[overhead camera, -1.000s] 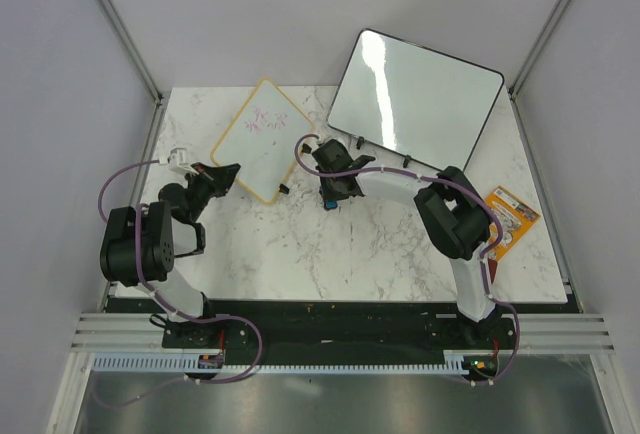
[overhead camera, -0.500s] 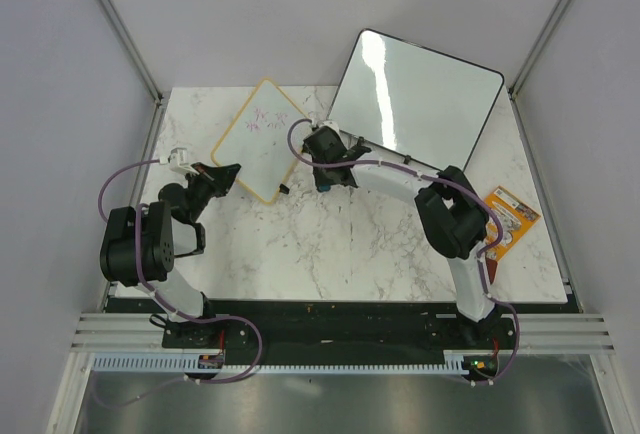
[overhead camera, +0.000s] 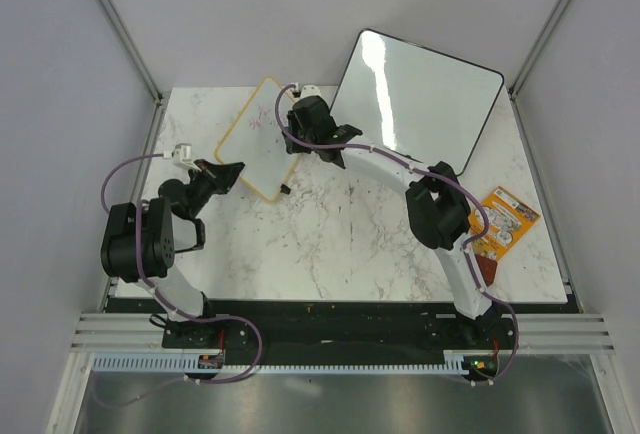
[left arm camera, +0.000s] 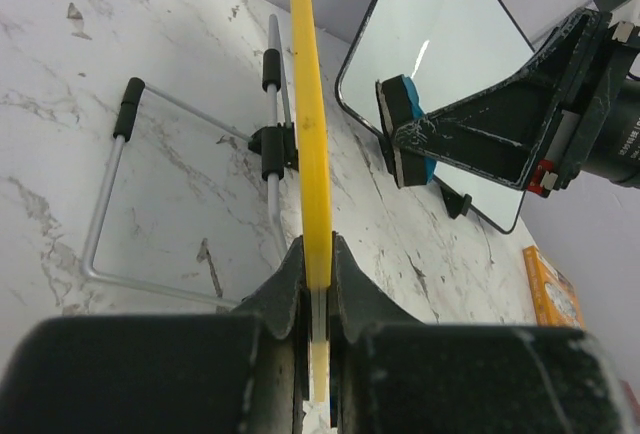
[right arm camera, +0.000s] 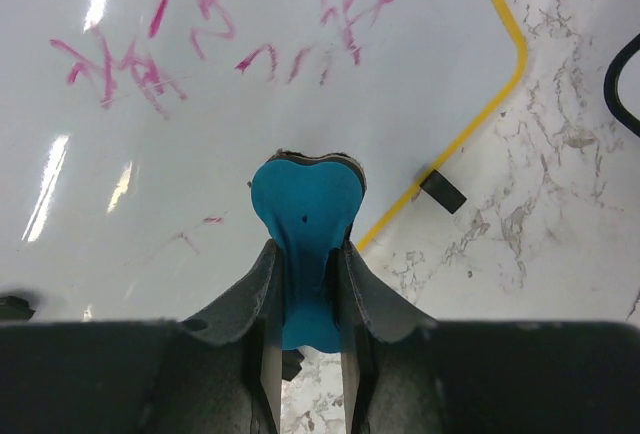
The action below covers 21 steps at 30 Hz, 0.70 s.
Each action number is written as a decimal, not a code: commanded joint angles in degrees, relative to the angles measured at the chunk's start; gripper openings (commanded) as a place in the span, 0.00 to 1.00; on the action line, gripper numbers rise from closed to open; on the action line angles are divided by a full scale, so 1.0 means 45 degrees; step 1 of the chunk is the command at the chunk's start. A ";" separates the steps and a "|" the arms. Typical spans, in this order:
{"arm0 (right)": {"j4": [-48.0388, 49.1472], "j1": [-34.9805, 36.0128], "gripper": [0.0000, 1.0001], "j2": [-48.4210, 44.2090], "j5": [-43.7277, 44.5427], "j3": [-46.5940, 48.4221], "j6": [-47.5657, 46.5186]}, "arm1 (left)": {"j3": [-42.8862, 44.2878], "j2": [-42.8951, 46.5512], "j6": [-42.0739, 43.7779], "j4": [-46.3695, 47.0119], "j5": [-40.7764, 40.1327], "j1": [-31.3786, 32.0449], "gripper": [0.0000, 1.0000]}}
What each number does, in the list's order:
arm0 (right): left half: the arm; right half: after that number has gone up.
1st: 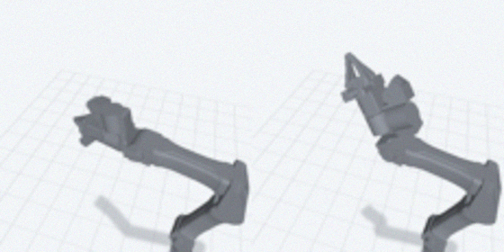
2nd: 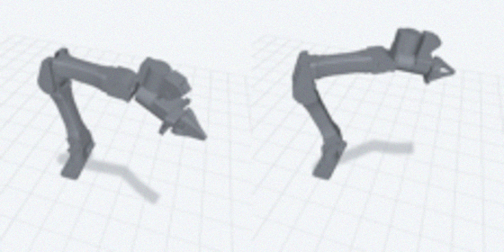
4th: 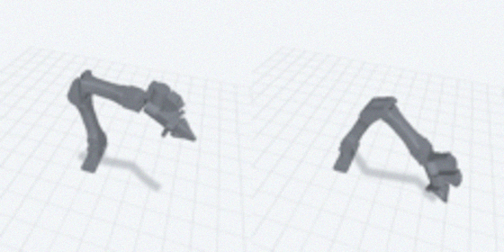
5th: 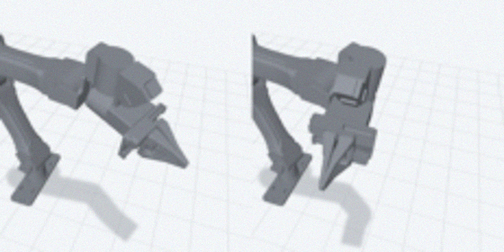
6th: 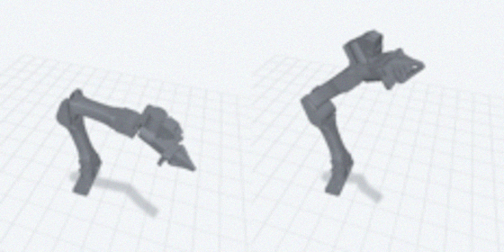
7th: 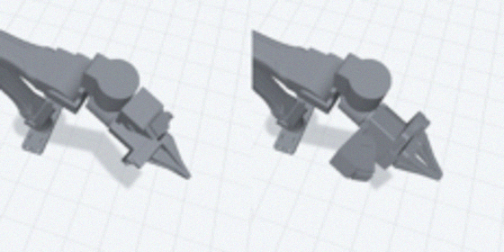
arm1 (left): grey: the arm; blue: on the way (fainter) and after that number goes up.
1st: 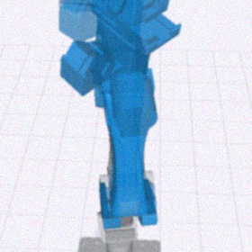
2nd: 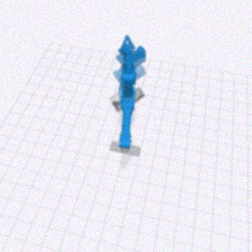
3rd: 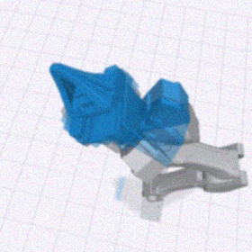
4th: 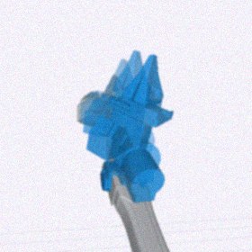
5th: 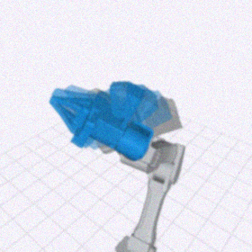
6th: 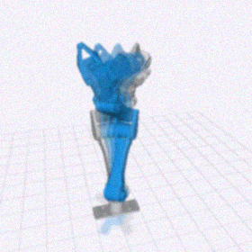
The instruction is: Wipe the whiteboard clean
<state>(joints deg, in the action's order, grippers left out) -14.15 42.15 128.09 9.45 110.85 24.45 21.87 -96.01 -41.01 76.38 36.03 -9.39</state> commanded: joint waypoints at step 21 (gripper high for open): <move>0.2793 -0.0343 0.00 0.0401 -0.0873 -0.0219 -0.0861 | 0.0765 0.0750 0.1654 -0.4474 0.3848 0.0387 0.02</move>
<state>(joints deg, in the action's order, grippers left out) -6.13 41.08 128.33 4.49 109.12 22.46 25.71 -91.53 -36.95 60.80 47.27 -8.51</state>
